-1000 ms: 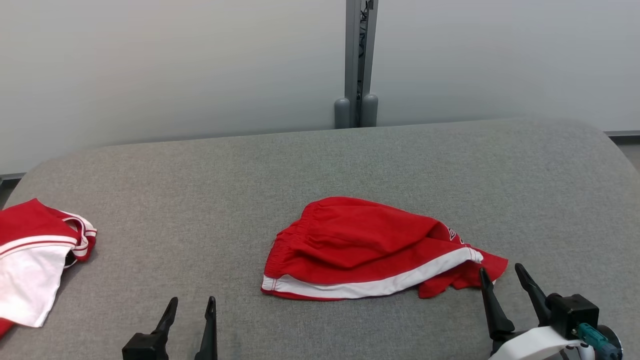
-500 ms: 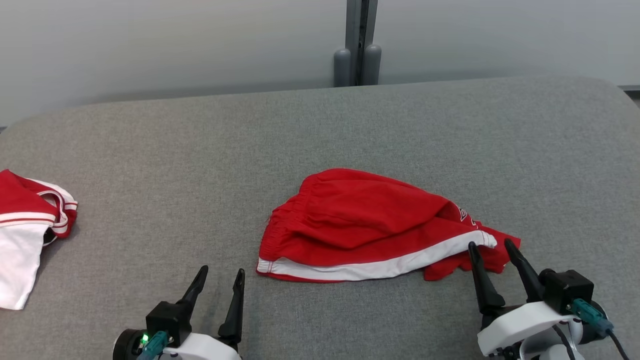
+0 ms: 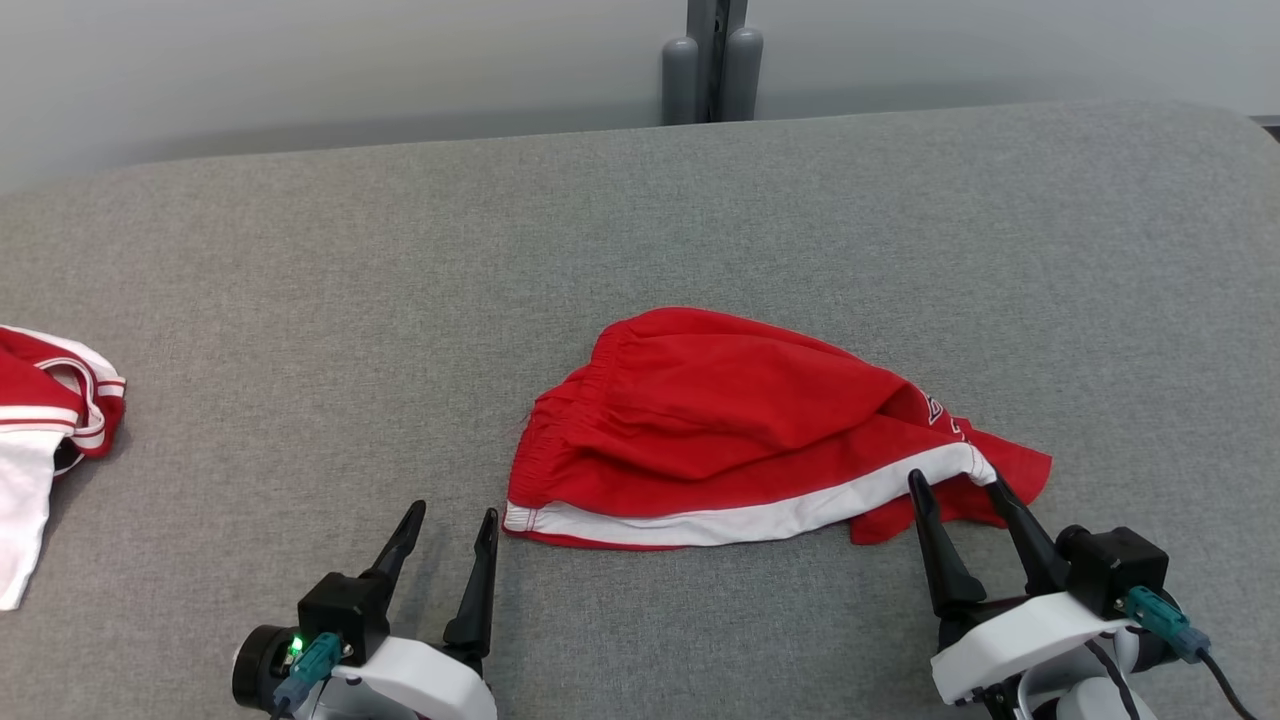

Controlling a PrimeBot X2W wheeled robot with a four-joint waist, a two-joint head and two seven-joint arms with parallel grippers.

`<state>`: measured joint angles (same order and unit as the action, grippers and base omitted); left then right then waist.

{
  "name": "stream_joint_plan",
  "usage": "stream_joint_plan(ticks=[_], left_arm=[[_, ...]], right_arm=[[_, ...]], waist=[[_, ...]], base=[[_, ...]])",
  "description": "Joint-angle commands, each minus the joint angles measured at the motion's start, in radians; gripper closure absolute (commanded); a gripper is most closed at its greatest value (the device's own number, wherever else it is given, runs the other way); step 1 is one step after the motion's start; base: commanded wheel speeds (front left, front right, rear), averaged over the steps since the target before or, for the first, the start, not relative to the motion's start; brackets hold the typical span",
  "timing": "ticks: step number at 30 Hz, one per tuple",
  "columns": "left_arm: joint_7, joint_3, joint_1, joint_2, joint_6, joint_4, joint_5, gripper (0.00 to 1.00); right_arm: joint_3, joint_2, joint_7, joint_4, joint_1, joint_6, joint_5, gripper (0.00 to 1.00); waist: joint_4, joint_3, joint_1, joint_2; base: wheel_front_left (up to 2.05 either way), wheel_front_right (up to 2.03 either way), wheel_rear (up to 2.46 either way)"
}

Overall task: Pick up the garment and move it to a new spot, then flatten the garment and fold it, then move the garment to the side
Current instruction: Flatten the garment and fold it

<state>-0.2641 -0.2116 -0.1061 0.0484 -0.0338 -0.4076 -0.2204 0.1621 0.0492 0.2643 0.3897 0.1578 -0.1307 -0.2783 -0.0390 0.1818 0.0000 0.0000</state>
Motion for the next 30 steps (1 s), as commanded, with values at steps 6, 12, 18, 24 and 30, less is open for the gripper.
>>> stream_joint_plan(ticks=[6, 12, 18, 24, 30], left_arm=[[0.0, -0.002, -0.013, 0.004, -0.003, -0.01, -0.007, 0.0], [0.0, -0.008, -0.013, 0.004, -0.005, -0.017, -0.009, 0.0], [0.0, -0.009, -0.003, 0.004, -0.004, -0.022, -0.008, 0.0], [0.0, -0.003, 0.009, 0.004, -0.005, -0.026, -0.003, 0.0], [0.0, -0.015, 0.012, 0.004, -0.02, -0.042, -0.017, 0.0]], right_arm=[[-0.004, 0.008, 0.0, -0.014, -0.013, 0.0, -0.014, 0.01], [-0.021, 0.006, 0.0, -0.016, -0.015, 0.0, -0.013, 0.11], [-0.042, 0.005, 0.0, -0.009, -0.023, 0.0, -0.008, 0.24], [-0.028, 0.005, 0.0, -0.011, -0.017, 0.0, -0.017, 0.72], [-0.028, 0.005, 0.0, -0.023, -0.03, 0.0, -0.015, 1.0]], waist=[[-0.01, -0.005, 0.0, 0.0], [-0.012, -0.009, 0.0, 0.0], [-0.005, -0.015, 0.0, 0.0], [-0.001, -0.021, 0.0, 0.0], [-0.004, -0.025, 0.0, 0.0]], base=[[0.0, 0.0, 0.0], [0.0, 0.0, 0.0], [0.0, 0.0, 0.0], [0.0, 0.0, 0.0], [0.0, 0.0, 0.0]])
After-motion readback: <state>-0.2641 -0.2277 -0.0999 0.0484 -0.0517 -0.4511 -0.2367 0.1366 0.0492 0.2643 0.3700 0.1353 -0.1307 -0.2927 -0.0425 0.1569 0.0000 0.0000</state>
